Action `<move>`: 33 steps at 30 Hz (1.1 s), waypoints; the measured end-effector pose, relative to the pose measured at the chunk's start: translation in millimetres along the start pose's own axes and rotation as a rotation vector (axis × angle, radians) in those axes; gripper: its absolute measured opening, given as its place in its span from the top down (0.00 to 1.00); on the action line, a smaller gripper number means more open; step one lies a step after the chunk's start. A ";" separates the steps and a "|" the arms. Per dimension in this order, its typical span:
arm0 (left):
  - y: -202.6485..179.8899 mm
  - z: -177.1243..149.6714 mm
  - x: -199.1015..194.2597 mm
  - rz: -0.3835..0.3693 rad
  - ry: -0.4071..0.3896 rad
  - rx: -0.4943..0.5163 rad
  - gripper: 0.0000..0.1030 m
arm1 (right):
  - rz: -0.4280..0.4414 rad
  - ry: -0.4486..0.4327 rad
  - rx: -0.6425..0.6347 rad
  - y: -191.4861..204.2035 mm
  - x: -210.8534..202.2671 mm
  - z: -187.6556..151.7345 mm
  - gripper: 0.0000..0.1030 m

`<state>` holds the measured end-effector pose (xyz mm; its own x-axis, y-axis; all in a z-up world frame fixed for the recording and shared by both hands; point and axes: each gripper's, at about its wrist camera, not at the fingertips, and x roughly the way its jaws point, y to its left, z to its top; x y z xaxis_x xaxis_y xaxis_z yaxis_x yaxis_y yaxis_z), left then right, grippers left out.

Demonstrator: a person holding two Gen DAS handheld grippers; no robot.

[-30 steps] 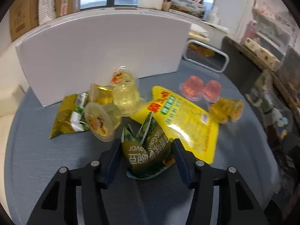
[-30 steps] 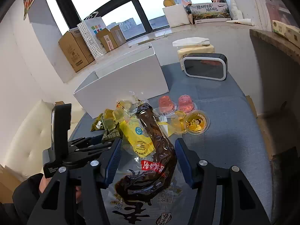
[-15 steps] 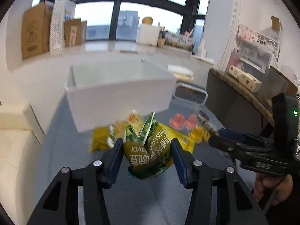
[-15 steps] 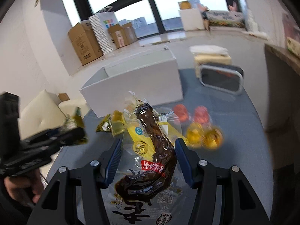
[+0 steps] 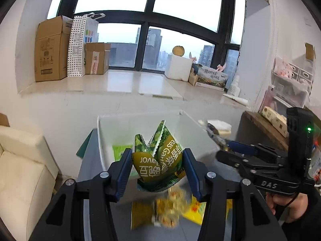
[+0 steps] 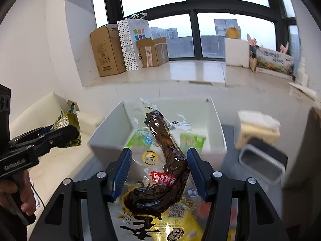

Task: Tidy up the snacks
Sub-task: 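Carry both snacks over the white box and release them inside, then grasp the jelly cup with the cartoon lid with the right tool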

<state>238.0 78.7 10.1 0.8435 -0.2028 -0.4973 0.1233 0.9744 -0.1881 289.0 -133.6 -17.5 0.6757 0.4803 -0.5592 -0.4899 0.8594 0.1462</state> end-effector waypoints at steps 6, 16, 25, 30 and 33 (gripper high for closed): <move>13.0 31.4 49.5 0.022 0.014 0.027 0.46 | -0.005 0.018 -0.018 -5.9 42.2 45.3 0.40; 25.4 33.7 95.1 0.075 0.049 0.031 0.00 | -0.072 0.098 -0.024 -27.5 104.1 74.4 0.14; 22.0 24.5 83.2 0.068 0.082 0.028 0.00 | -0.019 0.021 -0.005 -27.1 71.5 63.4 0.00; 6.9 7.8 58.1 0.058 0.092 0.035 0.00 | 0.002 -0.021 -0.006 -23.0 27.6 41.6 0.00; -5.8 -11.0 34.0 0.075 0.092 0.036 0.00 | 0.042 -0.031 0.031 -24.2 -6.1 15.7 0.00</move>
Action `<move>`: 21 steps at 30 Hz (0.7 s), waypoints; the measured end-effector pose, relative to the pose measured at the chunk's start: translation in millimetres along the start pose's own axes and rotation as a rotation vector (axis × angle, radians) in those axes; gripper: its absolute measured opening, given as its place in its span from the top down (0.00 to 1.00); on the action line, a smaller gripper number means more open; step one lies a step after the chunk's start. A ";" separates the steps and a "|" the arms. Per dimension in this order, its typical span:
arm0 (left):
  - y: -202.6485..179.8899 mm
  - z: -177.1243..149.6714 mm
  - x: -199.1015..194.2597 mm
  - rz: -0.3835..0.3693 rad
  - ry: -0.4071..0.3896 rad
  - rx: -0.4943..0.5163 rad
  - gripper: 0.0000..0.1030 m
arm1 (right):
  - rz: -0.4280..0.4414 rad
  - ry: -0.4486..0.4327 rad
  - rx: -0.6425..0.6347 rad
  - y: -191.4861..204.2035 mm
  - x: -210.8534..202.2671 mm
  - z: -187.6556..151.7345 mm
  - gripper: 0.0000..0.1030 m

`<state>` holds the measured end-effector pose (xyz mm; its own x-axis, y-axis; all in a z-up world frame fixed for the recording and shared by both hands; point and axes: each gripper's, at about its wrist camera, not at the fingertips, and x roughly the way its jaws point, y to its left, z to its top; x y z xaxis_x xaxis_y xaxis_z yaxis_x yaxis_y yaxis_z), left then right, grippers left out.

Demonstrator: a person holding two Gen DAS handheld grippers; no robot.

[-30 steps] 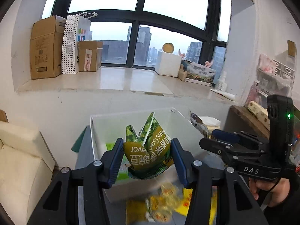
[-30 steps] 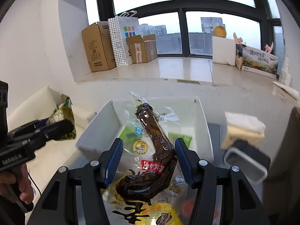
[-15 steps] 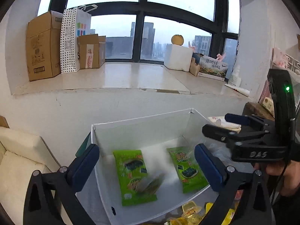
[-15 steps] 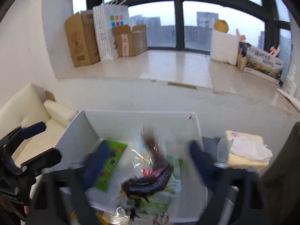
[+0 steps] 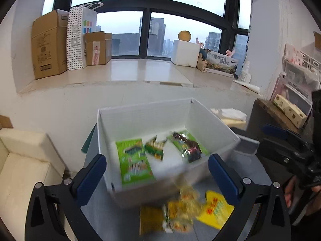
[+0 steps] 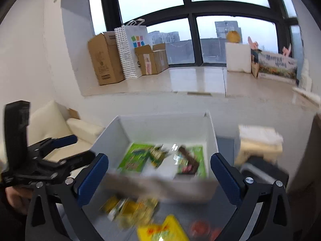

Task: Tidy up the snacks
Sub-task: 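Grasp the jelly cup with the cartoon lid with the right tool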

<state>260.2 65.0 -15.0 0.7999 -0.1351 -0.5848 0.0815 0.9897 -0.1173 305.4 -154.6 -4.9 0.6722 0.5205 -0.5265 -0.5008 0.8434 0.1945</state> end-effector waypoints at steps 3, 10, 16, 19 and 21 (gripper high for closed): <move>-16.6 -28.6 -31.2 -0.013 -0.005 0.011 0.00 | -0.006 0.000 0.009 2.3 -31.8 -32.1 0.00; -35.2 -87.0 -77.1 -0.041 0.023 -0.049 0.00 | -0.023 0.028 0.092 -14.5 -81.3 -105.4 0.00; -46.8 -122.1 -100.7 -0.076 0.022 -0.077 0.00 | -0.120 0.070 0.106 -37.0 -97.4 -157.6 0.00; -52.4 -130.4 -102.9 -0.078 0.037 -0.070 0.00 | -0.178 0.095 0.096 -47.1 -92.2 -170.7 0.00; -54.3 -132.9 -104.8 -0.067 0.036 -0.064 0.00 | -0.210 0.105 0.099 -55.4 -87.0 -174.8 0.00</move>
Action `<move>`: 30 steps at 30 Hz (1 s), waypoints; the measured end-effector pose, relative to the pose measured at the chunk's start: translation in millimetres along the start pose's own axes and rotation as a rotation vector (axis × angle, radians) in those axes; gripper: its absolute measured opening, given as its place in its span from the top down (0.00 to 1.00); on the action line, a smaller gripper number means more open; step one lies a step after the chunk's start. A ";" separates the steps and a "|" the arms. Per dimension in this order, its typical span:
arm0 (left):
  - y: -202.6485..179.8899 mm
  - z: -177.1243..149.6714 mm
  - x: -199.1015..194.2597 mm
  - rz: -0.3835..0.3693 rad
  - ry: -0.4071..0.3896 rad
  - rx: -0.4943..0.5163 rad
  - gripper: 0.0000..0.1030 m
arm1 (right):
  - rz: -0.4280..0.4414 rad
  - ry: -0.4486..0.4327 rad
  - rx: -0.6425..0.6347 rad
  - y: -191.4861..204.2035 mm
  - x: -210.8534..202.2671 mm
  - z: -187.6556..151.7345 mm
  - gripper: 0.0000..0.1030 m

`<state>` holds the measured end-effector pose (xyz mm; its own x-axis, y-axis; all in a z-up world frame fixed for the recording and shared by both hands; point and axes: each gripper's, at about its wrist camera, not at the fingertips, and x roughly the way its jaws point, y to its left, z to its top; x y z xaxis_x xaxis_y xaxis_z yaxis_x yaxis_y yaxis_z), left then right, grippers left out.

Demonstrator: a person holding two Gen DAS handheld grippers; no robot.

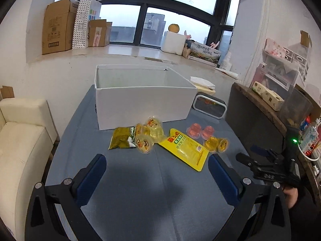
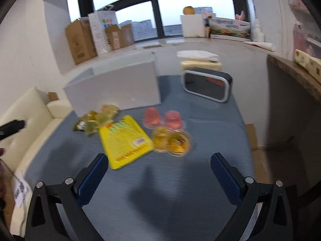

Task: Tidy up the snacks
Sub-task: 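Grasp the jelly cup with the cartoon lid with the right tool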

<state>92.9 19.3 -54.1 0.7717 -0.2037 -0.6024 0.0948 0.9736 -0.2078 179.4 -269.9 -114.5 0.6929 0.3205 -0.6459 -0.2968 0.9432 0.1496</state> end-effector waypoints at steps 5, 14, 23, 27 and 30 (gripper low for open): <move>2.1 -6.4 0.4 0.003 0.017 -0.001 0.00 | -0.015 0.040 0.041 -20.6 25.1 5.1 0.00; 6.7 -10.6 7.3 0.043 0.042 0.003 0.00 | -0.019 0.138 0.048 -25.7 77.4 16.7 0.26; 8.6 -11.7 20.6 0.052 0.068 0.004 0.00 | 0.024 0.142 0.026 -21.2 76.8 17.3 0.51; 10.4 -11.2 27.2 0.042 0.077 0.004 0.00 | 0.035 0.128 0.044 -22.1 64.6 14.1 0.51; 15.0 -2.4 38.7 0.015 0.086 0.012 0.00 | 0.042 0.085 0.040 -19.7 43.6 15.5 0.51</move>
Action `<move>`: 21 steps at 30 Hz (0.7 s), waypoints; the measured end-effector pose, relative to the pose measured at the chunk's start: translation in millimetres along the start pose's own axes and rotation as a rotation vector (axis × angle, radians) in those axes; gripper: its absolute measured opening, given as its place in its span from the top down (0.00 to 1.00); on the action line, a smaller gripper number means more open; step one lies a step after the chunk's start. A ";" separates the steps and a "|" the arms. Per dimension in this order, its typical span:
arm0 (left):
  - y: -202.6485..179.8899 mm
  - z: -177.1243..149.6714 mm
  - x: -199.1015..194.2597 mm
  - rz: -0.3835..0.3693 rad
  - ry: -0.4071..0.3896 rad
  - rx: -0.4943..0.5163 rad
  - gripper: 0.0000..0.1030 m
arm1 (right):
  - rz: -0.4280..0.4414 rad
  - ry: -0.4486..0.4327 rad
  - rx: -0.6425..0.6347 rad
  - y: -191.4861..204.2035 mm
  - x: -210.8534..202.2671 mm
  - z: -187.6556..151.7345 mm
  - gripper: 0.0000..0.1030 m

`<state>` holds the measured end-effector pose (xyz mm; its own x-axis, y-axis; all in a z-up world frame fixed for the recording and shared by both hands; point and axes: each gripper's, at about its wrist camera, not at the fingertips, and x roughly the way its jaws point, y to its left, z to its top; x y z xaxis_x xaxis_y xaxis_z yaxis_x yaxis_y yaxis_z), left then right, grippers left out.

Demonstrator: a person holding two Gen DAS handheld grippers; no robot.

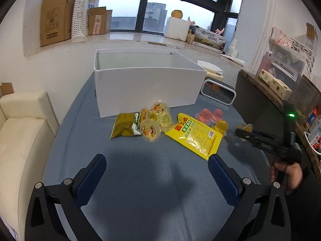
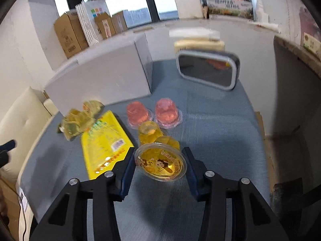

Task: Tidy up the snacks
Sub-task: 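Grasp the jelly cup with the cartoon lid with the right tool, then grasp the gold snack packet with the left tool while the right tool holds the jelly cup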

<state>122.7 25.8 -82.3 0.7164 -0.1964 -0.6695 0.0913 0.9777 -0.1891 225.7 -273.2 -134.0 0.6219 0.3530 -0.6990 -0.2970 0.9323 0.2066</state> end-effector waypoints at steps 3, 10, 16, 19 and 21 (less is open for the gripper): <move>13.0 11.5 15.4 0.004 0.001 -0.008 0.00 | 0.006 -0.050 -0.014 5.6 -27.6 3.7 0.51; 39.7 32.3 83.8 0.005 0.078 -0.014 0.00 | 0.066 -0.129 -0.016 28.1 -71.6 -1.0 0.51; 59.4 38.2 123.8 -0.011 0.133 -0.027 0.10 | 0.083 -0.108 -0.011 39.4 -70.0 -14.1 0.51; 67.2 36.9 135.2 -0.048 0.157 -0.050 0.26 | 0.090 -0.084 -0.003 42.5 -61.4 -18.6 0.51; 71.4 37.2 137.8 -0.049 0.142 -0.057 0.34 | 0.089 -0.074 -0.004 44.3 -57.0 -20.6 0.51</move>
<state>253.6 71.3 -161.3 0.6067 -0.2565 -0.7524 0.0817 0.9616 -0.2620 162.2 -253.7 -99.1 0.6446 0.4390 -0.6259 -0.3559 0.8969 0.2625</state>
